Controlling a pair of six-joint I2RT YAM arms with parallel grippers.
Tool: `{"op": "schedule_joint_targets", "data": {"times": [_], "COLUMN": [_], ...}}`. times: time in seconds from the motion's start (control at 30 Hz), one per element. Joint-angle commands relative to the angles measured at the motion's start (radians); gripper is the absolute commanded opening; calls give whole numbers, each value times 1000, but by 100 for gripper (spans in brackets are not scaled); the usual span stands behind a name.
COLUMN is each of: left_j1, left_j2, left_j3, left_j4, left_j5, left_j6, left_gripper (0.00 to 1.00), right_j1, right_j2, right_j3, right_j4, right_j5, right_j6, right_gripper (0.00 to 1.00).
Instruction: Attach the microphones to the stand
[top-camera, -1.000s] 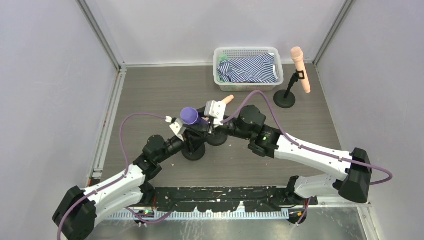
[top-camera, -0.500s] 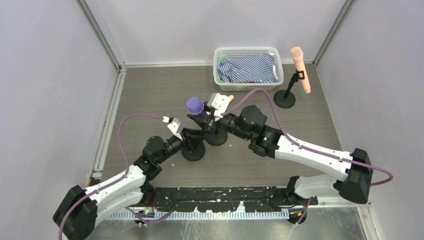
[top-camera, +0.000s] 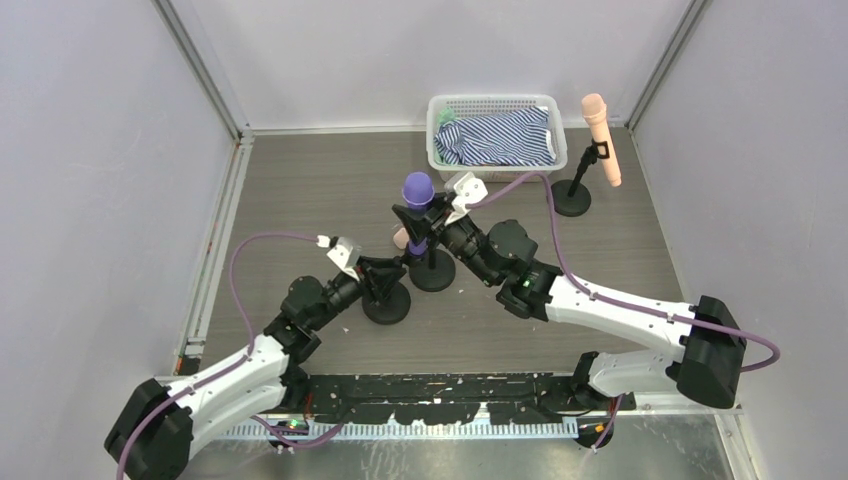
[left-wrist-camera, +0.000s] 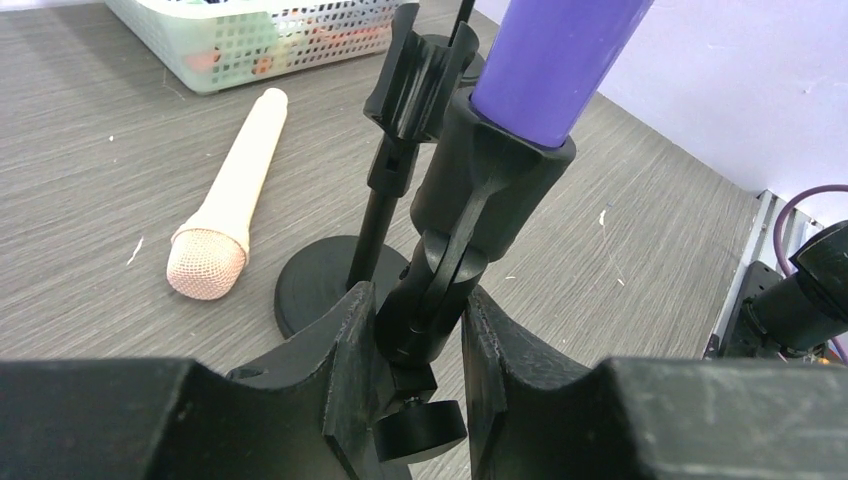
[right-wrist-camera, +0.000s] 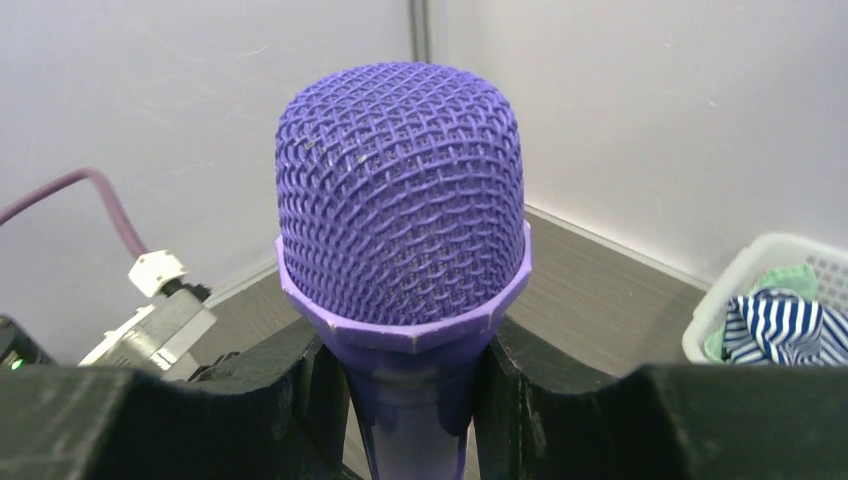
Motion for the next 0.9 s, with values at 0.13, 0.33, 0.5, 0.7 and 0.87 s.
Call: {"op": "schedule_joint_targets", "data": {"times": [0.13, 0.33, 0.5, 0.7, 0.87], "left_j1": [0, 1, 1, 0, 0], "left_j2": [-64, -93, -107, -109, -112], "left_j3": [-23, -28, -32, -33, -30], "left_j4": [-34, -72, -87, -97, -109], "left_j5": [-12, -9, -13, -9, -13], "left_j6": [-5, -3, -3, -2, 2], "left_gripper": [0, 0, 0, 0, 0], "right_j1": [45, 69, 72, 78, 85], "right_j2": [77, 113, 131, 148, 159], "right_j3": [-110, -98, -100, -109, -127], "right_j4": [-222, -275, -314, -360, -382], "right_j5": [138, 132, 133, 120, 112], "right_j6": [143, 137, 161, 133, 91], "right_gripper": [1, 1, 1, 1, 1]}}
